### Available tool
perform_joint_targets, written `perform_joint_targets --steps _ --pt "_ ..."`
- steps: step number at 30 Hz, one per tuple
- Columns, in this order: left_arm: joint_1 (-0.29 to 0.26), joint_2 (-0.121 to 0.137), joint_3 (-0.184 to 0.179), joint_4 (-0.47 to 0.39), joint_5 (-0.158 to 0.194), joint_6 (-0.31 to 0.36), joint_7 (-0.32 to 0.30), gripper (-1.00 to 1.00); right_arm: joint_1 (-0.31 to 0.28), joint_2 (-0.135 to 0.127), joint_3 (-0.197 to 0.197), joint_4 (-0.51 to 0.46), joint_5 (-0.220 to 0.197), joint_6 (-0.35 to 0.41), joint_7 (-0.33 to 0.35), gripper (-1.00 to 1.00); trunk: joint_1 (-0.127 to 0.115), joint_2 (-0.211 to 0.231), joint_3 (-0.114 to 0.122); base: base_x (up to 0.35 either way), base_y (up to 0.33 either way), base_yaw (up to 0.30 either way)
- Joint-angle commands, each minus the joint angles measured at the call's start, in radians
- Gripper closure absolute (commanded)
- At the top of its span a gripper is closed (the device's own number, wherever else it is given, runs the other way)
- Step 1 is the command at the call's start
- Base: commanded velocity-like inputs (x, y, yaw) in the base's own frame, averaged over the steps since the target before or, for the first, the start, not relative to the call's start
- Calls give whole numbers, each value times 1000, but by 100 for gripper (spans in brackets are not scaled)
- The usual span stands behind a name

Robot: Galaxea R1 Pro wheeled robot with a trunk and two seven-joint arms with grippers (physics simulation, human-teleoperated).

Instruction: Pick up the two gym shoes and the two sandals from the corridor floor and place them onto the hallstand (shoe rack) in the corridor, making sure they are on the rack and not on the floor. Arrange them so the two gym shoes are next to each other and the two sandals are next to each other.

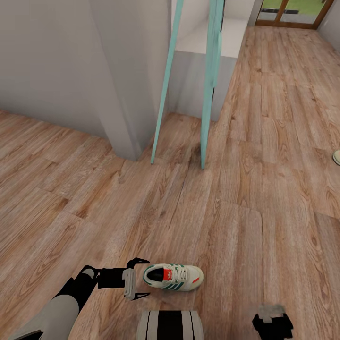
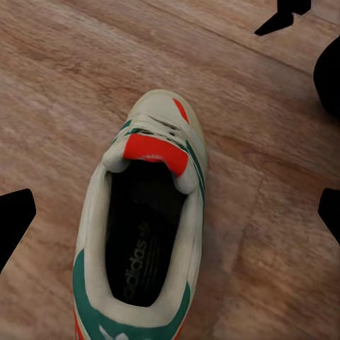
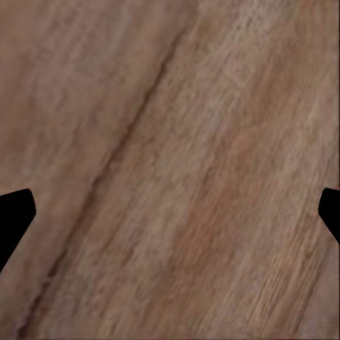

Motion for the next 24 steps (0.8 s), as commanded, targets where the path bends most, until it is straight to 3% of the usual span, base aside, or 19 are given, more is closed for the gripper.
perform_joint_targets --steps 1,7,8,11,13,17,24 --pt "0 0 0 0 0 0 0 -100 0 -14 1 0 -2 0 -26 -100 0 0 0 0 0 0" --pt "0 0 0 0 0 0 0 -100 0 -56 0 -1 -17 -1 -63 -100 0 0 0 0 0 0" --pt "0 0 0 0 0 0 0 -100 0 -91 -3 -3 -30 0 -63 -100 0 0 0 0 0 0" --pt "0 0 0 0 0 0 0 -100 -1 -143 -9 -23 -55 0 -62 -100 0 0 0 0 0 0" --pt "0 0 0 0 0 0 0 -100 -1 -184 -13 -120 -90 3 -63 -100 0 0 0 0 0 0" --pt "0 0 0 -1 0 0 0 -100 -1 -197 -13 -202 -110 6 -60 -100 0 0 0 0 0 0" --pt "0 2 1 -4 0 0 0 -100 -1 -171 -7 -248 -117 7 -1 -100 0 0 0 0 0 0"
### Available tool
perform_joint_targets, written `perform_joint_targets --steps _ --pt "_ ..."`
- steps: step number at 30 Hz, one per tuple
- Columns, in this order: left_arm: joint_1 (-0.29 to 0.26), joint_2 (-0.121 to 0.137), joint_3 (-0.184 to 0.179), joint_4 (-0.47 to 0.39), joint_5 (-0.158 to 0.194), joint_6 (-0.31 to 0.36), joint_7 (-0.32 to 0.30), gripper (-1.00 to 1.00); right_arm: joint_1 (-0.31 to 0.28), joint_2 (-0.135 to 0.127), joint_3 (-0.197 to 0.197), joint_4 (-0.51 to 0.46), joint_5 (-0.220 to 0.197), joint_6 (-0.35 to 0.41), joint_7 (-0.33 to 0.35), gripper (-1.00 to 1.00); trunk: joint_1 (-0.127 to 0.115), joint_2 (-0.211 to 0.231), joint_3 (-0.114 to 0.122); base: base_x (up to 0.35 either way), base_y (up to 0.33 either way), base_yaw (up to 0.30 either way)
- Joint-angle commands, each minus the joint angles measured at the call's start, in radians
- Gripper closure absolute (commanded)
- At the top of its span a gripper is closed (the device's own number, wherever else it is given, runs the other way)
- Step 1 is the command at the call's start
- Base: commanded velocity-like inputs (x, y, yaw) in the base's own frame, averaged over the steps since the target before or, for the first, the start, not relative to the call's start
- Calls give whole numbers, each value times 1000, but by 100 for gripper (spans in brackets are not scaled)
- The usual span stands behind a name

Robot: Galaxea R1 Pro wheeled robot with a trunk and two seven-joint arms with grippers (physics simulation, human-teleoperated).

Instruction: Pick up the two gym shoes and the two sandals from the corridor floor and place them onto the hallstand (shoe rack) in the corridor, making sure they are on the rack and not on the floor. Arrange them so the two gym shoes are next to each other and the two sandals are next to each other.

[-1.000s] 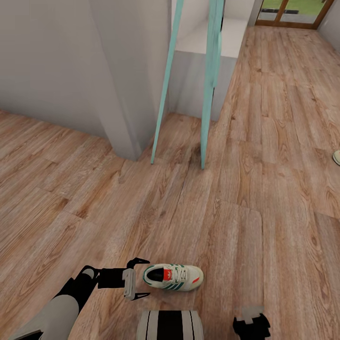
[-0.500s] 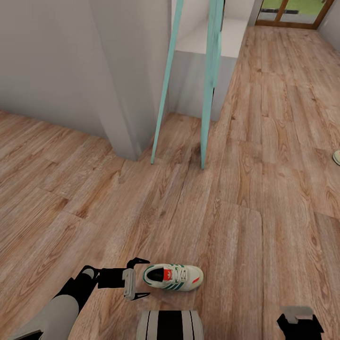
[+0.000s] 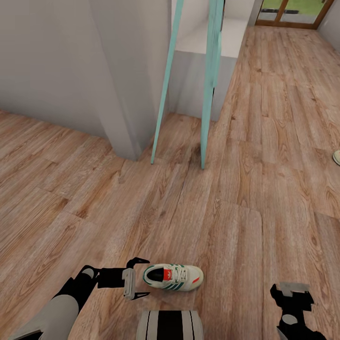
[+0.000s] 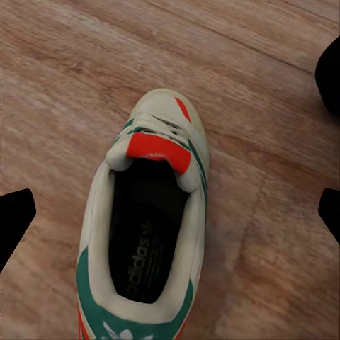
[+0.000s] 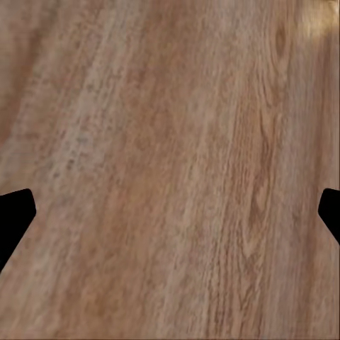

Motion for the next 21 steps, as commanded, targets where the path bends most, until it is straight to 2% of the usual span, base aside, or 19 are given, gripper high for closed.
perform_joint_targets --steps 1,7,21 --pt "0 0 0 0 0 0 0 -100 0 3 0 -3 0 0 14 -100 0 0 0 0 0 0" --pt "0 1 1 -2 0 0 1 -100 0 12 0 -11 -1 0 83 -100 1 0 -8 0 0 0" --pt "0 1 1 -2 0 0 1 -100 0 12 -3 -12 -1 -1 88 -100 1 0 -8 0 0 0"
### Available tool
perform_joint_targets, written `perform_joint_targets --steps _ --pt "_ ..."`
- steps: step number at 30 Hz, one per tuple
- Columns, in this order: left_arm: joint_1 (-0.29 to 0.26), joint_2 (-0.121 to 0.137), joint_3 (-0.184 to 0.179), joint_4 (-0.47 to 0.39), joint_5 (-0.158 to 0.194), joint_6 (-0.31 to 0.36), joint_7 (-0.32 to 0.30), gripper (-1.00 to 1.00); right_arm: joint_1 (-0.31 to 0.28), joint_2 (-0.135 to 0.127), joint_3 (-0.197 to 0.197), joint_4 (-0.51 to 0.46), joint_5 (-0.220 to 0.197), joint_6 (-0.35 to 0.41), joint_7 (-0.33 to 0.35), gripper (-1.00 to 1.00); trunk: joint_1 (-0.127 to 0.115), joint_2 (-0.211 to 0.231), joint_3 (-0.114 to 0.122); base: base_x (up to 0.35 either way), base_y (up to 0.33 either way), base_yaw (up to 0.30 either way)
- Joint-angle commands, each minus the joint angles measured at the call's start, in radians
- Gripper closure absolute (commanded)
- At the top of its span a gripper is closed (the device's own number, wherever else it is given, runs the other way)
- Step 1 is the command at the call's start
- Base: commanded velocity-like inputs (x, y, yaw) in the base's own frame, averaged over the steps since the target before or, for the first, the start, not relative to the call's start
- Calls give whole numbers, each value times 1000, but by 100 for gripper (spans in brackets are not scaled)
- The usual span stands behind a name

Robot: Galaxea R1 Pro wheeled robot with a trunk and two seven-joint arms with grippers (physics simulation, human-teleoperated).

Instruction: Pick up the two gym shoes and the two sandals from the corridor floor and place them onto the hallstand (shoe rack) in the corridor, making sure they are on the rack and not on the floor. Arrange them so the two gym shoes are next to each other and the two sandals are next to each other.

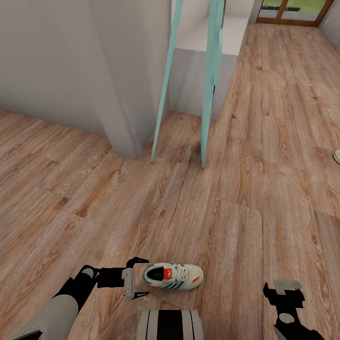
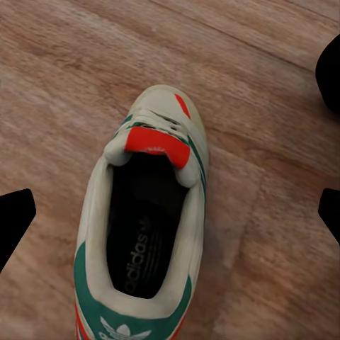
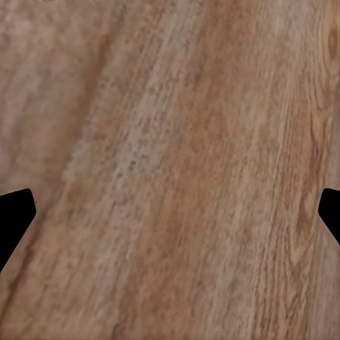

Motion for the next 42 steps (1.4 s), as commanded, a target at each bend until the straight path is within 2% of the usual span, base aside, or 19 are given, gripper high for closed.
perform_joint_targets --steps 1,24,26,27,29,42 --pt "0 0 0 0 0 0 0 -100 0 0 0 0 0 0 0 -100 0 0 0 0 0 0" --pt "0 1 5 -4 0 2 18 -100 0 0 1 0 0 0 -1 -100 0 0 0 0 0 0" --pt "0 1 5 -1 -1 2 100 -100 0 0 1 0 0 0 -1 -100 0 0 0 0 0 0" --pt "0 1 5 -1 -1 2 100 -100 0 0 1 0 0 0 -1 -100 0 0 0 0 0 0" --pt "0 2 4 3 -4 2 176 -100 0 0 1 0 0 1 -1 -100 0 0 0 0 0 0" --pt "0 1 2 5 -5 2 195 -100 0 0 2 0 8 0 2 -100 0 0 0 0 0 0"
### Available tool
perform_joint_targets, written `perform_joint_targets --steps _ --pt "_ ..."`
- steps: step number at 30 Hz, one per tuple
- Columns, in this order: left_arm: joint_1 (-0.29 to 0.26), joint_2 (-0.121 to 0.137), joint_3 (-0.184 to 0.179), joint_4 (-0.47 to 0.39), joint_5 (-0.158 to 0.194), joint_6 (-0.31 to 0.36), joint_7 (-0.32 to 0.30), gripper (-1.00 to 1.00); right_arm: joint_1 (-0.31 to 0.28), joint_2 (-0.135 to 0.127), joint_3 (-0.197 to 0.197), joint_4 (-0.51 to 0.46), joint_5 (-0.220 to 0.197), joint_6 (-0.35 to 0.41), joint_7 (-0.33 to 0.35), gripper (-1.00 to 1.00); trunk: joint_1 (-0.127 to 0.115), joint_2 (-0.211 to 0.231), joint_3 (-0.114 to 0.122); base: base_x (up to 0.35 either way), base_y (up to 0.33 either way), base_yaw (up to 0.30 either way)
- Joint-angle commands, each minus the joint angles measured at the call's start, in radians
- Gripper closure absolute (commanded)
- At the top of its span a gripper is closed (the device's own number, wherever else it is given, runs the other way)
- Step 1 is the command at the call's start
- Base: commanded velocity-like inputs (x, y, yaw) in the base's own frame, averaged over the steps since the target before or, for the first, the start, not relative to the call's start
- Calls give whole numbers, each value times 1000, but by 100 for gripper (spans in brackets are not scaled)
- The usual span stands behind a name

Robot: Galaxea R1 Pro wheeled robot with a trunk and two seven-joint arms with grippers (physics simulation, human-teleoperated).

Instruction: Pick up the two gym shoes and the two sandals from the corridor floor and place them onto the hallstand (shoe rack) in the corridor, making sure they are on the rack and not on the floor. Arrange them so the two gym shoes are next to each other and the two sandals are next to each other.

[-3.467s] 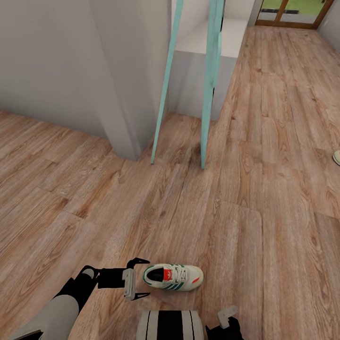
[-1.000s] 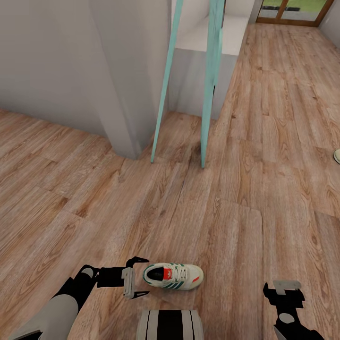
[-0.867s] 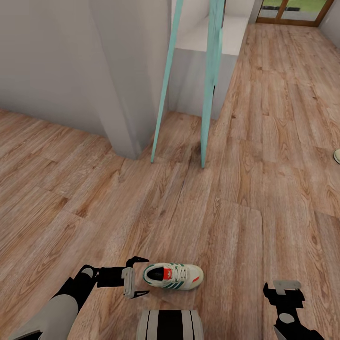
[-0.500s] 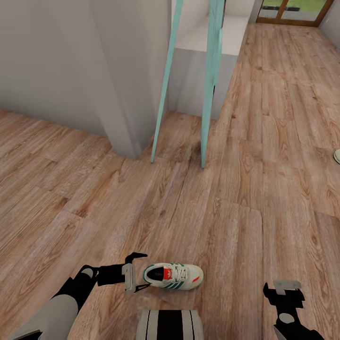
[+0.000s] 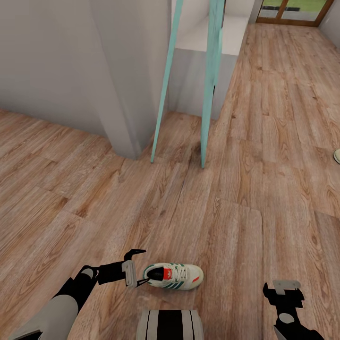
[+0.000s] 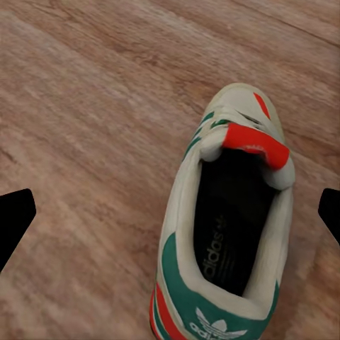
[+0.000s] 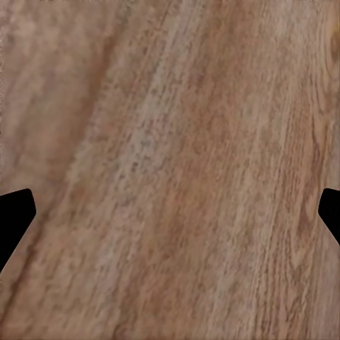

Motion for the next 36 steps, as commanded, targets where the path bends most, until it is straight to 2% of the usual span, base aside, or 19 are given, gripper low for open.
perform_joint_targets --steps 1,8,12,13,15,36 --pt "0 0 0 0 0 0 0 -100 0 0 0 0 0 0 0 -100 0 0 0 0 0 0" --pt "0 0 -2 4 -3 -2 -2 -100 0 0 0 0 1 0 0 -100 0 0 0 0 0 0" --pt "0 0 -3 24 -37 -3 -4 -100 0 0 1 0 1 0 0 -100 0 0 0 0 0 0" --pt "0 -1 -3 31 -67 -3 -4 -100 0 0 0 0 1 0 0 -100 0 0 0 0 0 0" --pt "0 -1 -4 33 -72 -4 -5 -100 0 0 0 0 1 0 0 -100 0 0 0 0 0 0" --pt "0 -1 -27 34 -93 -3 -5 -100 0 0 0 0 1 0 0 -100 0 0 0 0 0 0"
